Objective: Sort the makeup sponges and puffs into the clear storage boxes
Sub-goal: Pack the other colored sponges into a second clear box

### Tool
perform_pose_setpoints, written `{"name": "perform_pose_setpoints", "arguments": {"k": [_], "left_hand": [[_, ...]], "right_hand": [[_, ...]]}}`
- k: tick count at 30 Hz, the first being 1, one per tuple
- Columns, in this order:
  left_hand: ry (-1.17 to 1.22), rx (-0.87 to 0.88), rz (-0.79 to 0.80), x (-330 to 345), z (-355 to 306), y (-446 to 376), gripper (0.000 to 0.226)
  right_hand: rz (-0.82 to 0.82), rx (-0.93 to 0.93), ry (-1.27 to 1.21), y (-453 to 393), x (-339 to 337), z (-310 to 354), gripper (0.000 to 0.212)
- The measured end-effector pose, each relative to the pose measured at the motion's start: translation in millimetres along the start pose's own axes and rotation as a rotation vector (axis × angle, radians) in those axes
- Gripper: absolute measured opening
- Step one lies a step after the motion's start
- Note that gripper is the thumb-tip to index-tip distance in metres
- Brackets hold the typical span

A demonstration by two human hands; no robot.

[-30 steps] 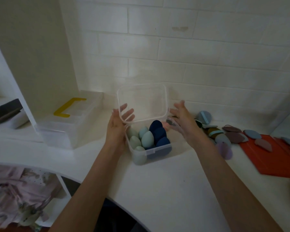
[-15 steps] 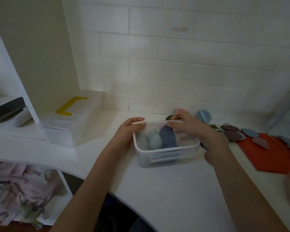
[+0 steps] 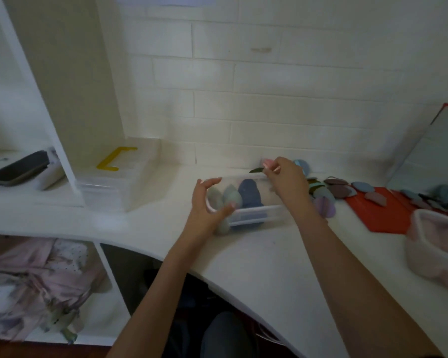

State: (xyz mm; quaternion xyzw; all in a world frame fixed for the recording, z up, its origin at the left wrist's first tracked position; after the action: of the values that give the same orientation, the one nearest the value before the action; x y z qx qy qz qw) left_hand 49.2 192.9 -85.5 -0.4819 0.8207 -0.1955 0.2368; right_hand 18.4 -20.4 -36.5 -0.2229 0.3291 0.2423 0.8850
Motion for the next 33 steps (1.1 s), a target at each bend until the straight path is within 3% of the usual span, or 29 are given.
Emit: {"name": "perform_pose_setpoints", "arguments": {"k": [2, 4, 6, 7, 9, 11, 15, 26, 33], "left_hand": [[-0.010, 0.042, 0.074, -7, -1, 6, 0.074], [-0.010, 0.054, 0.104, -16, -2, 7, 0.073], [0.009, 0.055, 0.126, -22, -2, 7, 0.069], [0.027, 0.053, 0.134, -23, -3, 7, 0.068], [0.062, 0.057, 0.154, -23, -6, 9, 0.070], [0.064, 0.082, 0.174, -24, -8, 8, 0.076], [0.026, 0.070, 0.207, -25, -6, 8, 0.080], [0.051, 0.022, 0.173, -23, -4, 8, 0.071], [0.016, 0.053, 0.185, -25, 1, 4, 0.103]], "right_hand": [[0.084, 0.134, -0.289, 5, 1, -5, 0.023], [0.385, 0.264, -0.701, 27, 3, -9, 0.036], [0.612, 0.166, -0.815, 53, -1, -19, 0.052], [0.641, 0.055, -0.716, 64, -5, -25, 0.059], [0.616, -0.078, -0.468, 80, -11, -35, 0.068], [0.558, -0.074, -0.377, 87, -13, -37, 0.075], [0.456, -0.091, -0.389, 93, -13, -34, 0.071], [0.401, -0.112, -0.383, 90, -10, -35, 0.065], [0.512, -0.091, -0.468, 93, -10, -35, 0.064]]}}
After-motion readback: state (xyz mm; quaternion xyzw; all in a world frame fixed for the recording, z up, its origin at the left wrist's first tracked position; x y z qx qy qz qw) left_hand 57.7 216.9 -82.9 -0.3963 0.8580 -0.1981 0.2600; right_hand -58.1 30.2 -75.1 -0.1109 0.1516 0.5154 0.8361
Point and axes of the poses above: each hand's wrist, its own y-axis away from the middle knuckle, its own x-axis out of the palm, z = x × y, the point moved 4 cm from there along -y, towards the middle knuckle, and after that the axes turned 15 degrees about x, right-handed, at the moved point
